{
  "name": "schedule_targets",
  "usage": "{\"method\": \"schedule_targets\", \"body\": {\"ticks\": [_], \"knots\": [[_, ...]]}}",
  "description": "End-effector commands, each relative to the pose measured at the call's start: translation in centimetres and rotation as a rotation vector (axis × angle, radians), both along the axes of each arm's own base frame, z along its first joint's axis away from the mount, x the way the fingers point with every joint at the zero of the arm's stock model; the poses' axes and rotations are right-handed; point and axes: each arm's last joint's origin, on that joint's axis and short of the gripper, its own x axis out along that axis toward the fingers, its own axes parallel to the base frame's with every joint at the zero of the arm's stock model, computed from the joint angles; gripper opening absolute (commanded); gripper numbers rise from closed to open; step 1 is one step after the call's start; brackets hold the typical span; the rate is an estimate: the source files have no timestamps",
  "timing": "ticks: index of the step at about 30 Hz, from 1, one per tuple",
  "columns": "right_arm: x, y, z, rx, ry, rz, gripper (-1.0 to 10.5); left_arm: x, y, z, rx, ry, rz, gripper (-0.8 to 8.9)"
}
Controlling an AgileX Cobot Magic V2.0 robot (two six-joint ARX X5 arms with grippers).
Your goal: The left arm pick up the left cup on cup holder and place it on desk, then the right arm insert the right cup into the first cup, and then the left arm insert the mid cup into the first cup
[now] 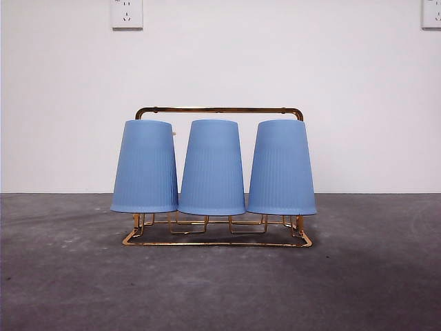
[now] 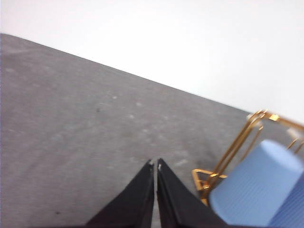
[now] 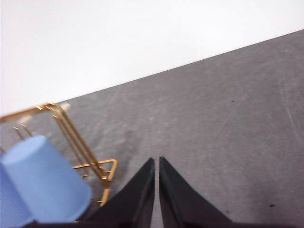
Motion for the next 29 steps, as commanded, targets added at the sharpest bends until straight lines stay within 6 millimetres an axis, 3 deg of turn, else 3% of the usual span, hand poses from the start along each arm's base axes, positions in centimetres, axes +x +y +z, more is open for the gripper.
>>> {"method": "schedule_targets", "body": {"ticks": [1,9,18,24,29], "knots": [[-0.1,0.1,2.4,0.025,0.008,0.038,0.1,0.6,-0.2,2.2,-0.057,0.011,-0.044,0.12],[0.7,0.6,8.3,-0.035,0.086,0.252,0.1,1.9,-1.7,8.7,0.016,0.054,-0.252,0.12],[1.8,2.3,13.1,-0.142,0.135,0.531,0.1,3.1,-4.4,14.7,0.207,0.104,-0.597,0.11],[2.1,3.7,14.7,-0.23,0.166,0.682,0.1,2.5,-5.8,17.5,0.279,0.14,-0.826,0.11],[2.1,4.0,15.0,-0.232,0.15,0.707,0.1,2.2,-6.2,18.4,0.298,0.13,-0.889,0.17]]}}
